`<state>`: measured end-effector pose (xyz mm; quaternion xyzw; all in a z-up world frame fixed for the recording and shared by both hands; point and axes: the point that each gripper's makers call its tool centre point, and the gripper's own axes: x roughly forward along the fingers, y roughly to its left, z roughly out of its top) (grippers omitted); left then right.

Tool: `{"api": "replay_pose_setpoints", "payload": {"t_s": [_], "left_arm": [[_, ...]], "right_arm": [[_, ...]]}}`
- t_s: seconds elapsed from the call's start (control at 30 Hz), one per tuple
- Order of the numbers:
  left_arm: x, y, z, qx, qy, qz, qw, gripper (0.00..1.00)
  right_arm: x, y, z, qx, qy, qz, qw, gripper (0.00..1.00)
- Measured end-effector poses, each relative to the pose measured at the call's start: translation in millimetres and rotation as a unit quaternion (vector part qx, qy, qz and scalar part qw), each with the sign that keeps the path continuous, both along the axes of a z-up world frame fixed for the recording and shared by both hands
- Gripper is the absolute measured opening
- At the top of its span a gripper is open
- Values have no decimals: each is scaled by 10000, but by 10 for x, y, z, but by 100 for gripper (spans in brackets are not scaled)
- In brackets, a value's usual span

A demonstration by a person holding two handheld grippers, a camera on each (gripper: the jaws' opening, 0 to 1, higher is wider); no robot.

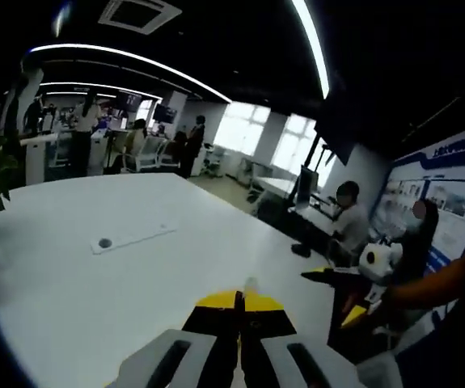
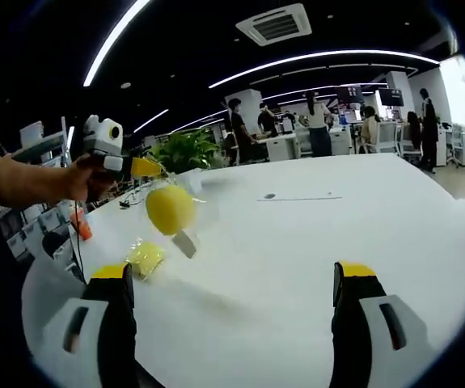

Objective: Compare the silicone blocks by pressing each to a similar depth, holding the contact briefly, and releasing to observe deformation and rebound differences across the visible hardness samples.

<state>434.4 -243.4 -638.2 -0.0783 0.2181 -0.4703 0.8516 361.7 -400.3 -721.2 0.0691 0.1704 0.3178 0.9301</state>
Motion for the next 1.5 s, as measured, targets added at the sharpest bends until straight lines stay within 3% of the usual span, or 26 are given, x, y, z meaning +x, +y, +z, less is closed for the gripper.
{"api": "replay_pose_setpoints", "payload": {"t_s": [0.33, 0.5, 0.6, 0.87, 0.97, 1.33, 1.5], "left_arm": [[-16, -32, 387, -241, -227, -216, 9992, 0], [-105, -82, 548, -324, -236, -319, 9987, 0], [-156, -107, 651, -447, -288, -412, 9977, 0], [-295, -173, 740, -574, -320, -594, 9961, 0], [-378, -197, 780, -749, -104, -622, 9952, 0], [-587, -236, 964, -998, -151, -719, 9923, 0], [-684, -285, 1012, -1107, -103, -814, 9905, 0]], "right_arm": [[39, 67, 224, 17, -158, 334, 9993, 96], [50, 181, 435, 468, -176, 647, 9967, 96], [107, 226, 499, 394, -261, 777, 9959, 96], [187, 480, 774, 497, -585, 1280, 9888, 96], [184, 581, 801, 546, -609, 1377, 9871, 96], [13, 1015, 1043, 1070, -871, 2037, 9693, 75], [30, 1089, 1116, 1039, -1098, 2190, 9639, 65]]}}
